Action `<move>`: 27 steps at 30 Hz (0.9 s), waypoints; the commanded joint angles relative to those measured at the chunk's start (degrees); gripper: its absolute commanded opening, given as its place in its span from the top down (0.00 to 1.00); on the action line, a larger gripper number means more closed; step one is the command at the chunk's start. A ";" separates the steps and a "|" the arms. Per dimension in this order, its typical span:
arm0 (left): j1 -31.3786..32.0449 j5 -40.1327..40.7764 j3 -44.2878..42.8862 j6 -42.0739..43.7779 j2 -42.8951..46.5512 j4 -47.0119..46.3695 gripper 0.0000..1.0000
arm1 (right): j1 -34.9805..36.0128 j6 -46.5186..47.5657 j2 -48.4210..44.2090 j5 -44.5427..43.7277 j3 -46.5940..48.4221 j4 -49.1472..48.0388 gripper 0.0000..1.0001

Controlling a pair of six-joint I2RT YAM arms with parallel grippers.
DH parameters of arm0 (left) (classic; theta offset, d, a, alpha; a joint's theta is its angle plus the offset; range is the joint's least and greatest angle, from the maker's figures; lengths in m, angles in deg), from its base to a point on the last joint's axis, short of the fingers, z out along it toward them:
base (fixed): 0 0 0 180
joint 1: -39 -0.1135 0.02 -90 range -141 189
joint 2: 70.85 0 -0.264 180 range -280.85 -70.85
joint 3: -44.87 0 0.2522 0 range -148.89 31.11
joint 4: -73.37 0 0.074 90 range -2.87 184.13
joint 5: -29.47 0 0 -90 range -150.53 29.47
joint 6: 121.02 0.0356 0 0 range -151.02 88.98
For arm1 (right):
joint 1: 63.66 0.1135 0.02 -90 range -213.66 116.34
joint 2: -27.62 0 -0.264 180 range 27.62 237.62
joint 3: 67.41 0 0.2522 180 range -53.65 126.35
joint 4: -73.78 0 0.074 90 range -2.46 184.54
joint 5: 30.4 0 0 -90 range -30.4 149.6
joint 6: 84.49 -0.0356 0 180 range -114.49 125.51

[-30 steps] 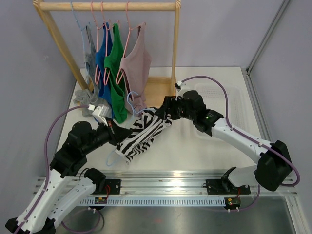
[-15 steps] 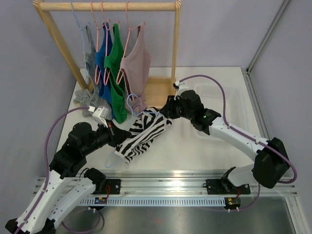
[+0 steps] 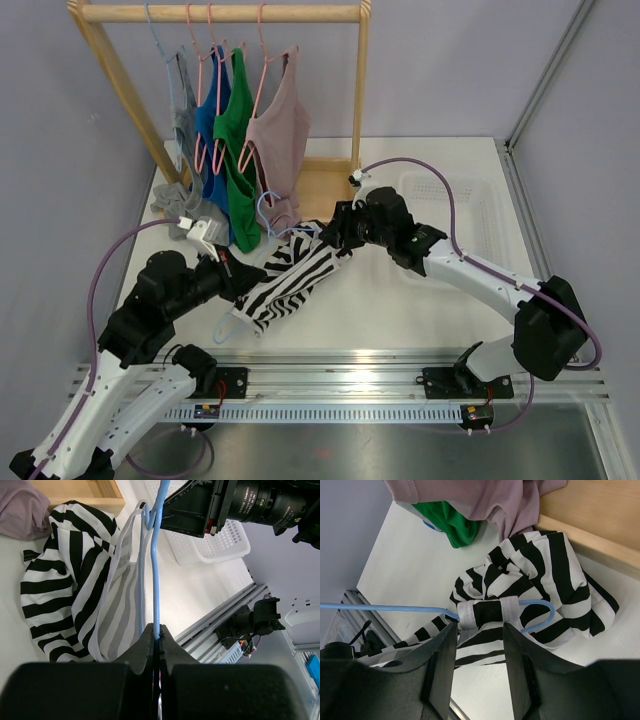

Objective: Remove the tank top from the hanger

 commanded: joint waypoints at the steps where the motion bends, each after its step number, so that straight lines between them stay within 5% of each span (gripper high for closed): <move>1: 0.22 -0.70 -2.44 0.44 0.41 -3.31 1.00 | 0.47 -1.14 -0.30 1.76 -1.32 -5.24 0.50; 7: 0.22 -3.34 -2.79 -0.18 0.32 -4.28 1.00 | 0.47 0.18 0.84 -0.61 0.52 -4.72 0.69; 8: 0.22 -3.52 -2.96 0.00 0.40 -4.11 1.00 | 0.38 0.44 0.84 -1.14 0.87 -4.54 0.82; 11: 0.22 -3.61 -3.49 0.61 0.49 -3.49 1.00 | 0.47 2.02 0.84 -3.86 2.28 -3.93 1.00; 19: 0.22 -4.92 -4.98 4.57 -0.56 0.99 1.00 | -0.15 5.36 1.89 -28.54 9.48 11.53 1.00; 27: 0.22 -3.25 -7.44 3.08 1.55 -3.20 1.00 | -2.43 3.35 2.34 -26.56 10.99 17.88 1.00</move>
